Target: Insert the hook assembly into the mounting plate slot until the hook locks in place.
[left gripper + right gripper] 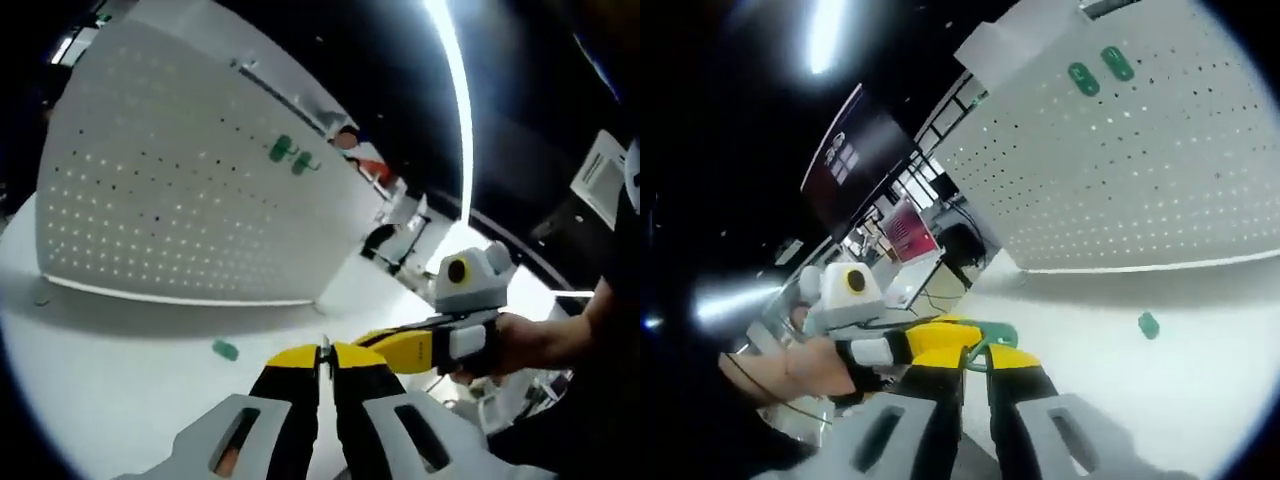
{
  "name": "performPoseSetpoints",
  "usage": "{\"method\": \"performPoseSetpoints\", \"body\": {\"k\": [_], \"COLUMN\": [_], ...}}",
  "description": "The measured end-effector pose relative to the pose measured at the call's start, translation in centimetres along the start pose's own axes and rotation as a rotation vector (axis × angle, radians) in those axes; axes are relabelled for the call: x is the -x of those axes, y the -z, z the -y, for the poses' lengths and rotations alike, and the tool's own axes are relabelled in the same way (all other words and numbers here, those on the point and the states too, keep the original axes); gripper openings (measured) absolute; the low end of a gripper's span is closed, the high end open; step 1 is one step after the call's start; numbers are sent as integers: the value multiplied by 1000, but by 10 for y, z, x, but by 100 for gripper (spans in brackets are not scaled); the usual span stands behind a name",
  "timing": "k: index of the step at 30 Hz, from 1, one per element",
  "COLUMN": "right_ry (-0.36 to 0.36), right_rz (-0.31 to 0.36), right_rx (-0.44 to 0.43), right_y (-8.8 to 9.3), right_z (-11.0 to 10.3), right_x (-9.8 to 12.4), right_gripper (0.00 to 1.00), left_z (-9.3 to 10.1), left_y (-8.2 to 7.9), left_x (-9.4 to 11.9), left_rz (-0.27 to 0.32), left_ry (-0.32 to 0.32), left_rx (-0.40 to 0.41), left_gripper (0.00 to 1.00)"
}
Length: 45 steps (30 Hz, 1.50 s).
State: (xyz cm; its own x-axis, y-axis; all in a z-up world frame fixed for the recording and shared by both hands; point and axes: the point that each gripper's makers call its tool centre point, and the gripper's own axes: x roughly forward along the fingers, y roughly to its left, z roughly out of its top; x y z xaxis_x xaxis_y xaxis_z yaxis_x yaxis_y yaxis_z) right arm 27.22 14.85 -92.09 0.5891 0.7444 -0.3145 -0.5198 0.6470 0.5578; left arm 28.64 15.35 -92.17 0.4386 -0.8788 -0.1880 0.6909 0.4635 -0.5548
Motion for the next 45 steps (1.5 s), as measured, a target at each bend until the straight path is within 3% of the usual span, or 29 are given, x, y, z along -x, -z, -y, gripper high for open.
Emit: {"method": "performPoseSetpoints", "body": {"k": [7,12,18,22,28,32,36,40,45], "right_ry": [-3,-22,-29,-28,-1,26,9,-23,-25], "right_rz": [-63,-82,-140,-147,-99,-70,-27,52,108], "right_rx": [159,179,313,297,123,-10,-187,-374,-500], "right_y": [5,6,16,17,7,6,10,5,2], "right_z": [-2,-3,-6,-5,4,12,13,9,11], "right_x": [1,2,2,0,2,9,14,11,7], "right_gripper": [5,5,5,6,9,18,17,16,15], "left_z": [2,4,4,2,-5,-15,-21,-13,-2], "left_y": [6,9,19,23,15,10,4,4,1], "left_x": [2,3,5,6,2,4,5,-1,-6], "left_rz": [-41,-65,-132,-137,-76,-58,-26,-28,-6], "left_ry": [20,41,59,44,-2,-54,-88,-68,-40], "left_rx": [27,62,136,131,133,64,24,-40,-98], "left_gripper": [4,4,3,2,1,1,1,1,1]}}
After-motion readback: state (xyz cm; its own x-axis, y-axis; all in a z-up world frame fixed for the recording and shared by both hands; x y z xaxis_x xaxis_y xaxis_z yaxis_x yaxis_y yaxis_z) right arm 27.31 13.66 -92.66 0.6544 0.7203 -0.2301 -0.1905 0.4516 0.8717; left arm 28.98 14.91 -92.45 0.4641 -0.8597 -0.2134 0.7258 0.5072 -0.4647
